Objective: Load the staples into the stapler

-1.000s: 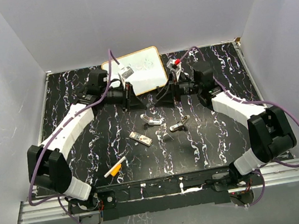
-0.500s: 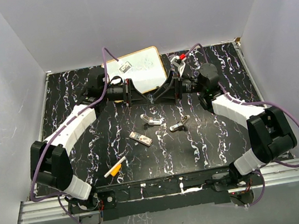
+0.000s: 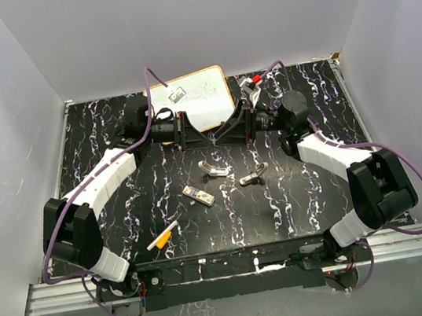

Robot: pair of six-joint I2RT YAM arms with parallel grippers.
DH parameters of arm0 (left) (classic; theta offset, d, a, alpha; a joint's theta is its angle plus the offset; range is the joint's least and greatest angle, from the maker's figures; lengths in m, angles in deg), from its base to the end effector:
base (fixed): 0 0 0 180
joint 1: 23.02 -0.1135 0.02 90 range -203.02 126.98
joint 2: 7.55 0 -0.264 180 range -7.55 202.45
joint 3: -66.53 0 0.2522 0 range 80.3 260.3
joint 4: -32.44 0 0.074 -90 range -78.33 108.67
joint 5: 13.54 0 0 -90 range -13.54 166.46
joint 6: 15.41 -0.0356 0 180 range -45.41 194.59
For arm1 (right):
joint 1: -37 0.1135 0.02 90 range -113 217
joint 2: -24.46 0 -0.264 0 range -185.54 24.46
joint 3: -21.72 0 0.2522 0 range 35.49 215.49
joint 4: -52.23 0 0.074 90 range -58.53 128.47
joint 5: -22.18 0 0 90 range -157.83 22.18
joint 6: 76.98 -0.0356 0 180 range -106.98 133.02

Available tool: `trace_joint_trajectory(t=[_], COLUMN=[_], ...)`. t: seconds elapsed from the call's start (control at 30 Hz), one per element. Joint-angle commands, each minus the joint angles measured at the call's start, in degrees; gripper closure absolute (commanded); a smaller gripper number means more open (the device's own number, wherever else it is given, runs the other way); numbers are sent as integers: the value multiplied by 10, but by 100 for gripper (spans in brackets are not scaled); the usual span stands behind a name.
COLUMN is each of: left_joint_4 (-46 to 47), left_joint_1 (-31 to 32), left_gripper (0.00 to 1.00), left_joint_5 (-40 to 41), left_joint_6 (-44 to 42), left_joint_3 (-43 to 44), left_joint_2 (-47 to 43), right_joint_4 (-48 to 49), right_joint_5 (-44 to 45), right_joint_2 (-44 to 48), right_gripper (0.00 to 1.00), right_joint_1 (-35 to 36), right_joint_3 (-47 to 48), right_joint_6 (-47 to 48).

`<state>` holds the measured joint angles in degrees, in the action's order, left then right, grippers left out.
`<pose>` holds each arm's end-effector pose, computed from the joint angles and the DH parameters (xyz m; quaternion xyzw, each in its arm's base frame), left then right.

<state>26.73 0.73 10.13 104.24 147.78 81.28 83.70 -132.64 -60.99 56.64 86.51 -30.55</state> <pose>0.3077 -0.1710 0.3239 0.3052 0.6730 -0.6166 0.2713 0.2930 0.1388 0.3044 -0.2925 0.6120 0.6319 0.3750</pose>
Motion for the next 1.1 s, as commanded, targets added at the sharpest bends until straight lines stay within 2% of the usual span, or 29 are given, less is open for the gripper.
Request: trace_joint_trajectory(t=[0.0,0.4,1.07], left_joint_4=[18,21,23], left_joint_1=[0,0,0], left_gripper=[91,91,91], left_joint_5=[-20,-21,-21], left_joint_6=[1,0,-2], left_joint_3=[-2,-8,-11], left_joint_2=[-5,-7,-9], right_joint_4=[27,18,17], right_joint_5=[9,12,20], right_joint_2=[-5,-7,-8], right_gripper=[52,64,74], right_joint_1=[5,9,9], right_joint_3=[3,4,-2], right_joint_6=[-1,4,5])
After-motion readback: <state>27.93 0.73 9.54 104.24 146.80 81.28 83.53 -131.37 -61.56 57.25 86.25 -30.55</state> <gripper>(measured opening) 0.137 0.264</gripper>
